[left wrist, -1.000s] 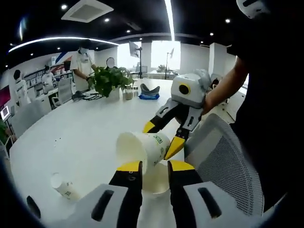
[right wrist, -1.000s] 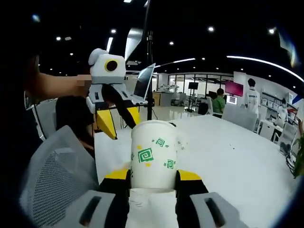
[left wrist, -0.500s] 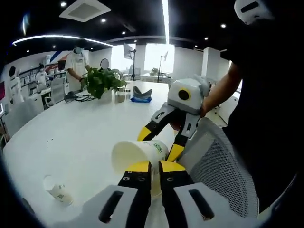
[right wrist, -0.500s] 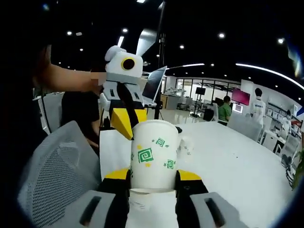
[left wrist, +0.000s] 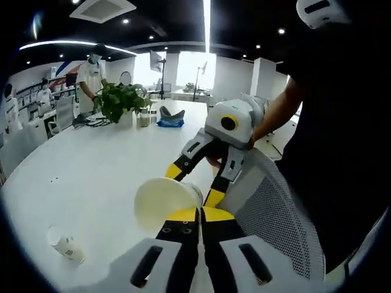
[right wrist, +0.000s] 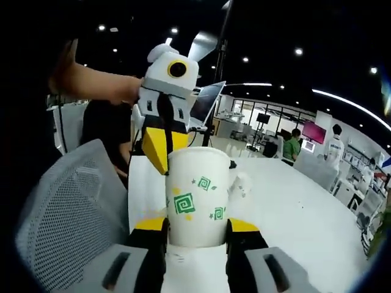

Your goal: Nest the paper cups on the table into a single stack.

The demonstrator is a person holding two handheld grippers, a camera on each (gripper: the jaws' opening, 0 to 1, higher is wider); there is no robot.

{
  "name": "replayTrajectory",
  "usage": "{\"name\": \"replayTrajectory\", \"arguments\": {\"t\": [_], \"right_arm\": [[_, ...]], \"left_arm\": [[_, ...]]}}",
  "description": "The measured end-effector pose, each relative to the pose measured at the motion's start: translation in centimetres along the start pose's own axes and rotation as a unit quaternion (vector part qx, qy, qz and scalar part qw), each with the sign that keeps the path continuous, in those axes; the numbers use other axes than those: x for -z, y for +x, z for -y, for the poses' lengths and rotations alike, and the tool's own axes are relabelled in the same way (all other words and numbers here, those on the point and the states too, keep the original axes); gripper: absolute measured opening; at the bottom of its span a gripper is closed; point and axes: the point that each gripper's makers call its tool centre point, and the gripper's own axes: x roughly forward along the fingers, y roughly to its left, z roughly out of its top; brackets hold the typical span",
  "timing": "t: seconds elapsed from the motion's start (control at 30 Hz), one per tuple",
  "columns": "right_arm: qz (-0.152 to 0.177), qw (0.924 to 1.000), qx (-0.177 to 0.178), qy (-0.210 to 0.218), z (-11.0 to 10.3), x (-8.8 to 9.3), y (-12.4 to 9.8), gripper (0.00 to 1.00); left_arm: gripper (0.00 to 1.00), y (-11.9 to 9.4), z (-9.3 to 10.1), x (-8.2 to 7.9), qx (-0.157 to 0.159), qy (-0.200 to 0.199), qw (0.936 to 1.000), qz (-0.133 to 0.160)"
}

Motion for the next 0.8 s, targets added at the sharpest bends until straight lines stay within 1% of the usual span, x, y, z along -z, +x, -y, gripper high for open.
{"name": "replayTrajectory", "arguments": {"t": [0.07, 0.17, 0.3, 0.4, 0.57, 0.63, 0.8], "right_arm": [[0.001, 0.9998, 0.003, 0.017, 0.1, 0.1, -0.1, 0.39], [0.0, 0.9996, 0.006, 0.026, 0.3, 0.3, -0.2, 0.41], [-0.001, 0.9987, 0.01, 0.05, 0.5, 0.7, -0.4, 0.47], [-0.004, 0.998, 0.014, 0.061, 0.6, 1.1, -0.5, 0.5], [-0.008, 0.9966, 0.021, 0.08, 0.8, 1.7, -0.7, 0.59], [-0.008, 0.9963, 0.024, 0.082, 0.9, 1.9, -0.7, 0.6], [-0.008, 0.9949, 0.03, 0.096, 0.9, 2.3, -0.9, 0.62]], "left_arm": [[0.0, -0.1, 0.0, -0.1, -0.002, 0.005, 1.0, -0.006], [0.0, -0.2, -0.1, -0.1, -0.004, 0.005, 1.0, -0.007], [0.0, -0.4, -0.3, 0.4, -0.011, 0.011, 0.9996, -0.023], [0.0, -0.5, -0.4, 0.5, -0.013, 0.016, 0.9994, -0.029], [0.0, -0.6, -0.5, 0.9, -0.014, 0.024, 0.9985, -0.046], [0.0, -0.6, -0.5, 1.1, -0.014, 0.027, 0.9981, -0.054], [0.0, -0.7, -0.5, 1.1, -0.014, 0.033, 0.9975, -0.061]]}}
